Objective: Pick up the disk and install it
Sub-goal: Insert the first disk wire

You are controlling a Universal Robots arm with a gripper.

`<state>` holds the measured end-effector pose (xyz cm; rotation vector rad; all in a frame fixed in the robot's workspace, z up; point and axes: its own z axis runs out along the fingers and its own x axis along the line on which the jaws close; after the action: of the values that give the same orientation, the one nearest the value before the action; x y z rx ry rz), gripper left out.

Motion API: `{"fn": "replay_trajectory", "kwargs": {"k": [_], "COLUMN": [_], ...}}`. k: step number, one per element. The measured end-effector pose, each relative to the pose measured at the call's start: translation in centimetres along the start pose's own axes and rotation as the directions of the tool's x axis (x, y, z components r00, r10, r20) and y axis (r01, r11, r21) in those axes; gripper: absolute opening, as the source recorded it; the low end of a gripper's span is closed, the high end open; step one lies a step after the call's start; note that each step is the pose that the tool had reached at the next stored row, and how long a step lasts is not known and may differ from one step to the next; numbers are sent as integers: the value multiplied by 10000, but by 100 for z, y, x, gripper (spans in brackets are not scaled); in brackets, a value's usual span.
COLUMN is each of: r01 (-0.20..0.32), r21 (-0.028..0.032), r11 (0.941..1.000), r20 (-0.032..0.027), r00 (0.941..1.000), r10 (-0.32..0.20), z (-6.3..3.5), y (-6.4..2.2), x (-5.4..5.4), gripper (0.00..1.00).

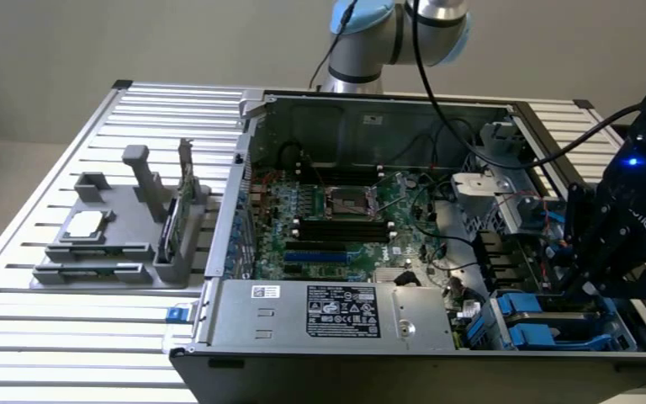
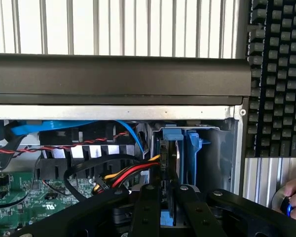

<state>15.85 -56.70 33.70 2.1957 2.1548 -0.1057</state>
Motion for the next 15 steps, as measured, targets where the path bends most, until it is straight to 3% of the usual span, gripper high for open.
{"fn": "replay_trajectory", "kwargs": {"k": [15], "r01": [-463], "r21": [82], "r11": [9989], "r20": [-20], "r00": [9989], "r10": [463], "z": [-1], "y": [9], "x": [-5], "gripper": [17]}}
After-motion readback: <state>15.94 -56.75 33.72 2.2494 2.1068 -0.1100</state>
